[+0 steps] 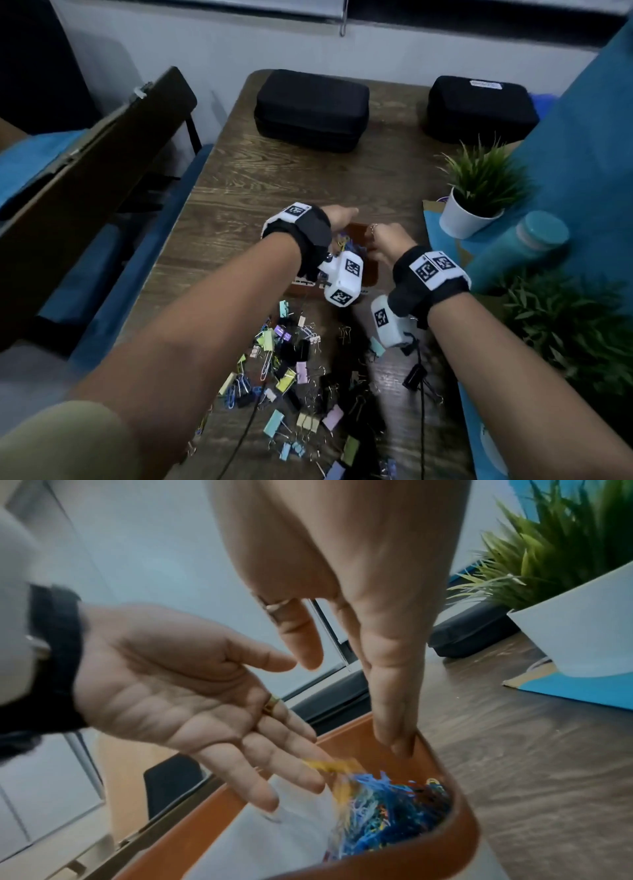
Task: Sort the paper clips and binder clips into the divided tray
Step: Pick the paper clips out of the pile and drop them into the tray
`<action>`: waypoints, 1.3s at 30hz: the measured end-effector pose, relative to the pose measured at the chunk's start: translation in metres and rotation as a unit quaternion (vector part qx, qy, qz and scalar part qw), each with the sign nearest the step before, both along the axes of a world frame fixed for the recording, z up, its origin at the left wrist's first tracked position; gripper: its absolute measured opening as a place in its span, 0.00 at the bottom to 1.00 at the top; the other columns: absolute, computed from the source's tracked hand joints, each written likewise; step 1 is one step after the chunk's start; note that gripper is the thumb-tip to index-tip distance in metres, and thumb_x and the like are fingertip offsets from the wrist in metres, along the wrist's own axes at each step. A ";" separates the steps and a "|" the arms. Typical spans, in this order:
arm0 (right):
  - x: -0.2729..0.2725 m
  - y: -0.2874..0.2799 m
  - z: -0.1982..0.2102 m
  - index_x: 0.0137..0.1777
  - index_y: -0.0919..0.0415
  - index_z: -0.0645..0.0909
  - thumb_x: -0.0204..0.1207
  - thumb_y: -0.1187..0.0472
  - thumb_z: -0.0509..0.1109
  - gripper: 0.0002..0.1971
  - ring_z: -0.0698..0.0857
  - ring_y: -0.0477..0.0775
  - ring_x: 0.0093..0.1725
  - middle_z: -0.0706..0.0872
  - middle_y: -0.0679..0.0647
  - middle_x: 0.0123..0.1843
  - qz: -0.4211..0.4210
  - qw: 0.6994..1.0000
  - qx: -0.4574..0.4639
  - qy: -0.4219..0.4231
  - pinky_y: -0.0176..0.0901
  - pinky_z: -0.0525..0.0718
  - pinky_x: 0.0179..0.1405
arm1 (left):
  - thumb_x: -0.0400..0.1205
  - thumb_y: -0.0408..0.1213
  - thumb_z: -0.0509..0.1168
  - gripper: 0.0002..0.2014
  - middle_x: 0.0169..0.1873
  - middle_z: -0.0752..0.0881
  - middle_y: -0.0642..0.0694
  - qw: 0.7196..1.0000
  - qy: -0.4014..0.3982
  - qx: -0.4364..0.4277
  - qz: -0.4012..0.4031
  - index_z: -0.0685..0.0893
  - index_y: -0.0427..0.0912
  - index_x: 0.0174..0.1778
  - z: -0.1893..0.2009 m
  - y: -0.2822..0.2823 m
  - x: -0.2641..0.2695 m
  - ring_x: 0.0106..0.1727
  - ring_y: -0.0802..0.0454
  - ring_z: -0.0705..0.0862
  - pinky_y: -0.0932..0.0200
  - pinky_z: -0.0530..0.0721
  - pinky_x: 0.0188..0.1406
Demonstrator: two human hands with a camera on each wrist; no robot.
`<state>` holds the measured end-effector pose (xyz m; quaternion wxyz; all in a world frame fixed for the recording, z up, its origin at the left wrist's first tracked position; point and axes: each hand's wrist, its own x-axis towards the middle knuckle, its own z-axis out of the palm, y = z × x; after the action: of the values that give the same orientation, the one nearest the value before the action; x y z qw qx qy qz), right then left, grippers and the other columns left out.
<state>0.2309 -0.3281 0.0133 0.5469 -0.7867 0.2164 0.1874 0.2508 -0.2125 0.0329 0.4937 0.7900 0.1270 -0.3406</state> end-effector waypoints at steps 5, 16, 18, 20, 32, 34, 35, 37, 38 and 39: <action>-0.015 0.007 -0.005 0.51 0.55 0.84 0.70 0.52 0.68 0.12 0.83 0.54 0.52 0.85 0.50 0.47 0.042 0.988 -0.096 -0.116 0.49 0.81 0.55 | 0.85 0.49 0.54 0.20 0.56 0.81 0.41 0.994 -0.106 0.006 0.036 0.73 0.39 0.67 0.011 0.032 -0.020 0.42 0.48 0.82 0.57 0.80 0.40; -0.169 0.138 -0.045 0.72 0.60 0.69 0.79 0.54 0.65 0.23 0.80 0.61 0.62 0.81 0.62 0.63 0.549 0.814 -0.186 -0.034 0.45 0.80 0.56 | 0.78 0.34 0.66 0.09 0.56 0.84 0.42 0.929 -0.103 0.349 0.074 0.85 0.42 0.54 -0.068 0.191 -0.249 0.55 0.47 0.82 0.58 0.78 0.54; -0.189 0.159 -0.062 0.70 0.62 0.70 0.79 0.59 0.64 0.20 0.76 0.64 0.67 0.77 0.65 0.66 0.579 0.765 -0.268 -0.084 0.51 0.79 0.62 | 0.76 0.39 0.70 0.13 0.61 0.78 0.42 0.924 -0.071 0.370 0.070 0.83 0.43 0.56 -0.087 0.195 -0.270 0.60 0.46 0.80 0.56 0.77 0.61; -0.203 0.171 -0.069 0.69 0.63 0.70 0.78 0.67 0.62 0.18 0.73 0.66 0.68 0.77 0.65 0.65 0.568 0.739 -0.335 -0.136 0.54 0.78 0.63 | 0.73 0.45 0.73 0.18 0.62 0.75 0.43 0.927 -0.062 0.364 0.070 0.82 0.43 0.56 -0.101 0.194 -0.287 0.61 0.47 0.78 0.55 0.78 0.64; -0.222 0.146 -0.078 0.53 0.61 0.77 0.76 0.66 0.63 0.07 0.80 0.57 0.58 0.77 0.56 0.58 0.509 0.785 -0.304 -0.179 0.44 0.79 0.55 | 0.76 0.35 0.69 0.09 0.47 0.88 0.49 0.951 -0.069 0.302 -0.010 0.84 0.48 0.51 -0.125 0.185 -0.344 0.52 0.53 0.86 0.65 0.77 0.48; -0.223 0.143 -0.081 0.51 0.61 0.79 0.76 0.67 0.62 0.06 0.80 0.56 0.58 0.79 0.56 0.58 0.512 0.789 -0.300 -0.163 0.46 0.80 0.59 | 0.73 0.43 0.72 0.10 0.47 0.88 0.50 0.948 -0.069 0.306 -0.043 0.83 0.50 0.49 -0.121 0.184 -0.347 0.52 0.52 0.86 0.61 0.81 0.51; -0.224 0.141 -0.082 0.51 0.61 0.79 0.76 0.66 0.63 0.06 0.80 0.56 0.59 0.80 0.57 0.58 0.516 0.787 -0.300 -0.155 0.48 0.81 0.60 | 0.72 0.48 0.73 0.11 0.45 0.88 0.51 0.945 -0.067 0.314 -0.063 0.83 0.50 0.47 -0.117 0.184 -0.349 0.52 0.51 0.86 0.59 0.82 0.51; -0.225 0.140 -0.083 0.53 0.59 0.79 0.76 0.64 0.65 0.07 0.80 0.56 0.59 0.81 0.57 0.58 0.518 0.787 -0.299 -0.152 0.48 0.80 0.60 | 0.72 0.56 0.70 0.15 0.39 0.86 0.50 0.934 -0.068 0.339 -0.089 0.83 0.48 0.38 -0.106 0.182 -0.350 0.49 0.51 0.86 0.58 0.83 0.49; -0.225 0.139 -0.082 0.55 0.59 0.78 0.76 0.62 0.67 0.09 0.80 0.56 0.60 0.80 0.56 0.59 0.516 0.788 -0.300 -0.152 0.48 0.80 0.60 | 0.73 0.59 0.68 0.18 0.36 0.83 0.50 0.929 -0.072 0.352 -0.089 0.80 0.46 0.32 -0.101 0.181 -0.349 0.47 0.51 0.86 0.58 0.83 0.47; -0.225 0.139 -0.083 0.57 0.58 0.76 0.75 0.58 0.68 0.12 0.79 0.55 0.60 0.80 0.55 0.59 0.514 0.788 -0.303 -0.154 0.48 0.80 0.60 | 0.74 0.60 0.66 0.20 0.34 0.81 0.50 0.926 -0.080 0.361 -0.080 0.77 0.47 0.28 -0.096 0.181 -0.346 0.46 0.50 0.86 0.58 0.82 0.46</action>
<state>0.0060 -0.1890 -0.0696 0.1295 -0.9253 -0.2616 0.2419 -0.0950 -0.0314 -0.0628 0.1547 0.9468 0.1384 -0.2458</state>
